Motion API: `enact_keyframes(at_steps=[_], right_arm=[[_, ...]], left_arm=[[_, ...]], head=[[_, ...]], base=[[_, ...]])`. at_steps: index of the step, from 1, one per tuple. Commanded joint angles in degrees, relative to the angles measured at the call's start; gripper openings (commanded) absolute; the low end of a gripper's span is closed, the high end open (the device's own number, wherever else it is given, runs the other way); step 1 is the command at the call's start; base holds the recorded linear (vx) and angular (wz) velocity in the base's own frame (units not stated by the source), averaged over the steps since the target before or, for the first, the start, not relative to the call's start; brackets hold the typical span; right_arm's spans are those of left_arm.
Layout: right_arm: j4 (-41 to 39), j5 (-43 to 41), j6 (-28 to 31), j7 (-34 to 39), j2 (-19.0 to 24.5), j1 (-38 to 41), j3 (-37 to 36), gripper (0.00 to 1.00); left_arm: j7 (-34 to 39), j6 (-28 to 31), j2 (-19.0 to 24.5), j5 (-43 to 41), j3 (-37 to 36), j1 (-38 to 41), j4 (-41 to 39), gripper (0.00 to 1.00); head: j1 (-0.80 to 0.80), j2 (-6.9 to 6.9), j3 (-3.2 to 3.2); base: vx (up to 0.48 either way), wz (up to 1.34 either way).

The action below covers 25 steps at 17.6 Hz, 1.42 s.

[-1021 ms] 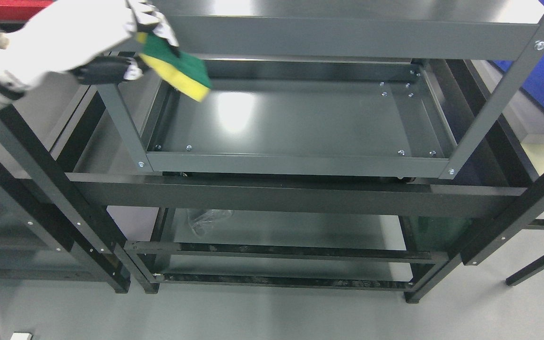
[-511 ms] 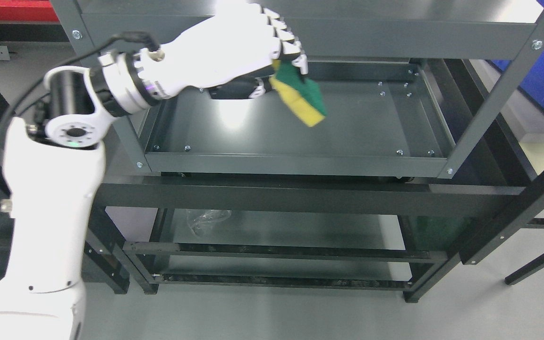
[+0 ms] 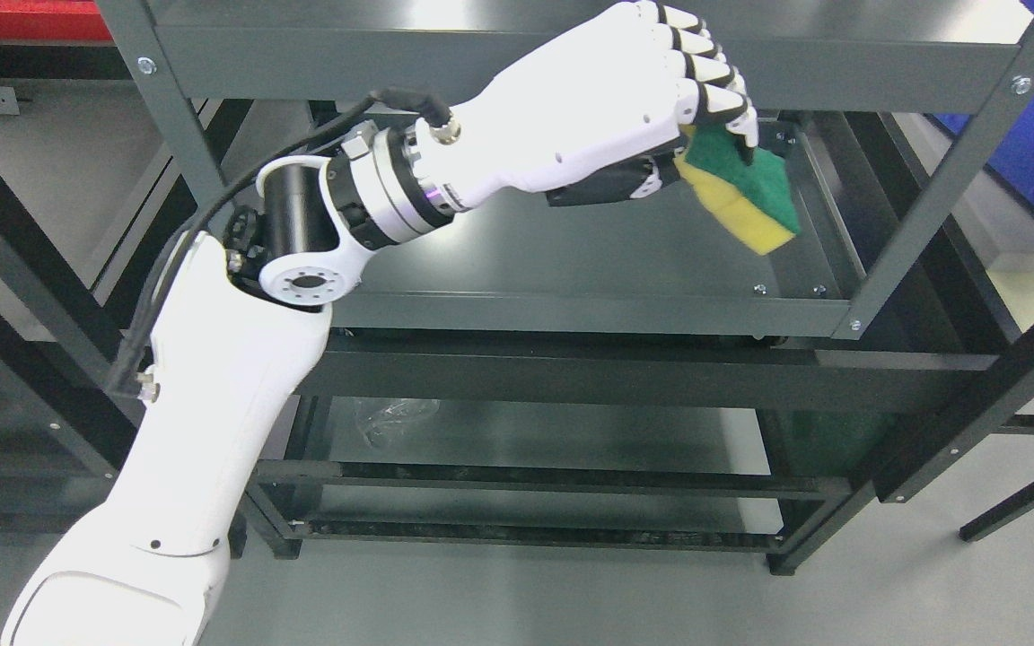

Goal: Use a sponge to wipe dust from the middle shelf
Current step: 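Withdraw the left hand holding the sponge from the shelf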

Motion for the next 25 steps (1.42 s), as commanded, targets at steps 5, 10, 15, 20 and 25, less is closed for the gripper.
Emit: enact_keyframes(at_steps=[5,10,15,20,25], right_arm=[[-1.0,0.0,0.0,0.0,-1.0,0.0,0.0,1.0],[-1.0,0.0,0.0,0.0,-1.0,0.0,0.0,1.0],[-1.0,0.0,0.0,0.0,-1.0,0.0,0.0,1.0],[-1.0,0.0,0.0,0.0,-1.0,0.0,0.0,1.0],[-1.0,0.0,0.0,0.0,-1.0,0.0,0.0,1.0]], left_arm=[[6.5,5.7,-2.7,4.5,-20.1,2.9,6.4,0.0],[9.4,7.6,-2.7,21.1,-17.6,16.5,12.9,0.01],[12.2,13.0,-2.7,36.3,-0.6,30.9,12.9,0.01],[22.3,22.3,-2.7,39.6,16.5,32.2,6.9,0.0],[17.8,22.4,-2.7,39.8,23.8,37.6,1.5,0.0]], head=[[0.0,0.0,0.0],[0.0,0.0,0.0],[0.0,0.0,0.0],[0.0,0.0,0.0],[0.0,0.0,0.0]], base=[[0.0,0.0],[0.0,0.0],[0.0,0.0],[0.0,0.0],[0.0,0.0]])
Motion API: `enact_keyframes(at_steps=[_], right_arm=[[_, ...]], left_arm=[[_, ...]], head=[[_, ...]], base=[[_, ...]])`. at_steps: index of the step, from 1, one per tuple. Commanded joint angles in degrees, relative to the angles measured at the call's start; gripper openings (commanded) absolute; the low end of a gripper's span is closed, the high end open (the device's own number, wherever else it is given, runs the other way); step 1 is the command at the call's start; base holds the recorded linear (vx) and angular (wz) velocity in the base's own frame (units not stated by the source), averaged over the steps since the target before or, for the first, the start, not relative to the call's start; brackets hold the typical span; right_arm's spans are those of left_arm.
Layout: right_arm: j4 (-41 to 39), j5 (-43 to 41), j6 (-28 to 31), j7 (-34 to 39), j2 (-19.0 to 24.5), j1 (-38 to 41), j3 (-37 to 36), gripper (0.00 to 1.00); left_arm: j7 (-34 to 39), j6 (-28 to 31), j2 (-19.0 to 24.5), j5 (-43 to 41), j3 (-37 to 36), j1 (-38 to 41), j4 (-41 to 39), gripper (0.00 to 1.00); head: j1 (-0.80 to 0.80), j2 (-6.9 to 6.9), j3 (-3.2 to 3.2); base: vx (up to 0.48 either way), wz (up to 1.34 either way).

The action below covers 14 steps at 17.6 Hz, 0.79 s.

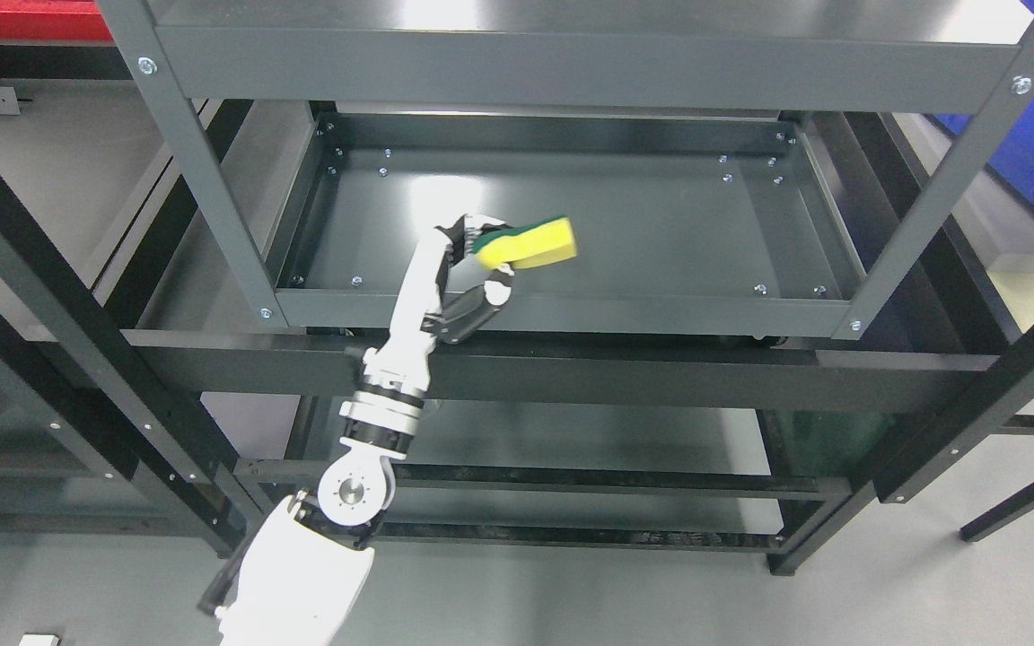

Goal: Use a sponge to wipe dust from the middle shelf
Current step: 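Withdraw the left hand holding the sponge from the shelf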

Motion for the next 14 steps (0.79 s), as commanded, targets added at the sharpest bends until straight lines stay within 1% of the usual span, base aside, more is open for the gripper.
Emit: enact_keyframes(at_steps=[1,3,4,8,14], right_arm=[[-1.0,0.0,0.0,0.0,-1.0,0.0,0.0,1.0],[-1.0,0.0,0.0,0.0,-1.0,0.0,0.0,1.0],[-1.0,0.0,0.0,0.0,-1.0,0.0,0.0,1.0],[-1.0,0.0,0.0,0.0,-1.0,0.0,0.0,1.0],[-1.0,0.0,0.0,0.0,-1.0,0.0,0.1,1.0]], left_arm=[[-2.6,1.1,0.7,4.1,19.0,5.0,-5.5,0.0],[-2.6,5.6,0.7,7.4,20.8,2.9,-5.6,0.0],[-2.7,6.5,0.7,8.1,21.0,2.1,-5.7,0.0],[-5.9,6.2,0.7,8.2,20.3,3.6,-6.0,0.0],[-6.2,6.2,0.7,8.3,17.3,2.8,-6.0,0.0]], head=[[0.0,0.0,0.0],[0.0,0.0,0.0],[0.0,0.0,0.0],[0.0,0.0,0.0],[0.0,0.0,0.0]], base=[[0.0,0.0],[0.0,0.0],[0.0,0.0],[0.0,0.0],[0.0,0.0]])
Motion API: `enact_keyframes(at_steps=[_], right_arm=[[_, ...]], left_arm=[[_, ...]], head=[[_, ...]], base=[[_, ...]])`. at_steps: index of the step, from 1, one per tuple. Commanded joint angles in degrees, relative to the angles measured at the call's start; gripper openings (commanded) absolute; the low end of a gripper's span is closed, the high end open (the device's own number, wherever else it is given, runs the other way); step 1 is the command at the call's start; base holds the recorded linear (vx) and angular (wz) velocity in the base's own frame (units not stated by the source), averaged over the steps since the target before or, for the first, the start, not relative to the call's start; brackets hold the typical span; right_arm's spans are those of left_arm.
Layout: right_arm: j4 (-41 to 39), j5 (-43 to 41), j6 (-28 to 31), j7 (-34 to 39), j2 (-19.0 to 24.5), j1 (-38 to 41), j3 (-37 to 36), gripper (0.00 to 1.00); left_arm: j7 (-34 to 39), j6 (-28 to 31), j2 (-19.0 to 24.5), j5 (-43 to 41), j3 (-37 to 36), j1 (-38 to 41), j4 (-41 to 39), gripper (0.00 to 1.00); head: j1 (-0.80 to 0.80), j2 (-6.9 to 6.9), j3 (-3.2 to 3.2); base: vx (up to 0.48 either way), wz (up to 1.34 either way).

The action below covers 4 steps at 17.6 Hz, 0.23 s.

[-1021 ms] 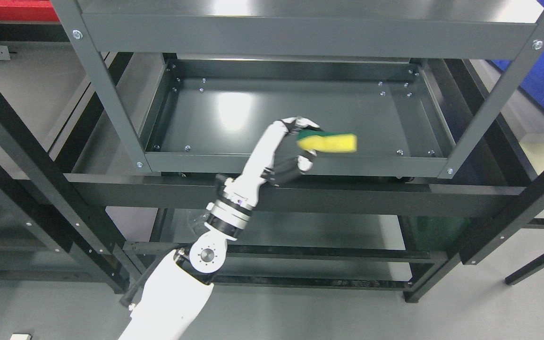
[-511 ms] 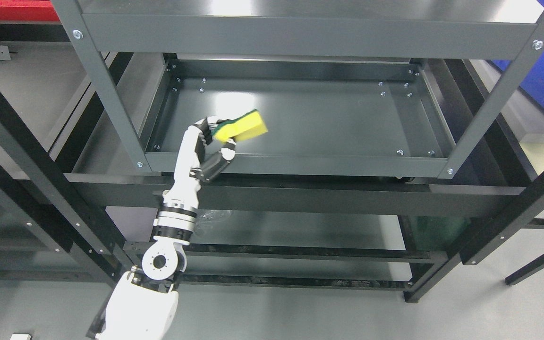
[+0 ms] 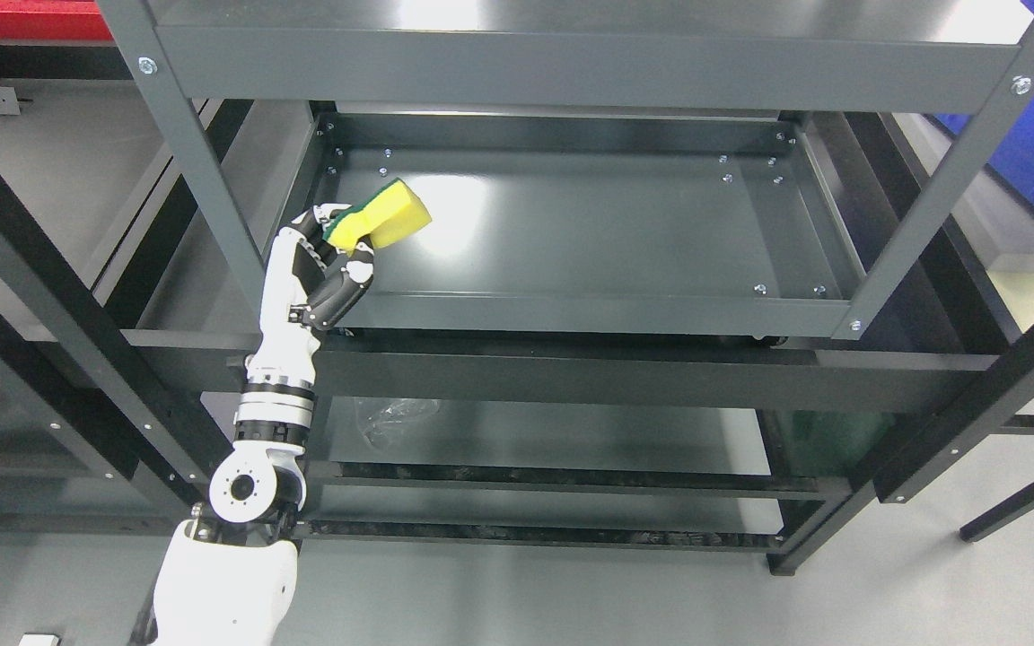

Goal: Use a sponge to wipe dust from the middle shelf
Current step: 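Withdraw the left hand holding the sponge from the shelf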

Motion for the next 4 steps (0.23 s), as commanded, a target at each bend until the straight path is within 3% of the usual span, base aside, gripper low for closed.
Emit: enact_keyframes(at_steps=[1,4], right_arm=[[-1.0,0.0,0.0,0.0,-1.0,0.0,0.1,1.0],[-1.0,0.0,0.0,0.0,-1.0,0.0,0.0,1.0]], left_arm=[[-0.1,0.1,0.9,0.6,1.8,-0.2,-1.4,0.0],[-0.1,0.1,0.9,0.6,1.6,-0.3,-1.4,0.0]], head=[[0.0,0.0,0.0],[0.0,0.0,0.0]], base=[[0.0,0.0],[0.0,0.0]])
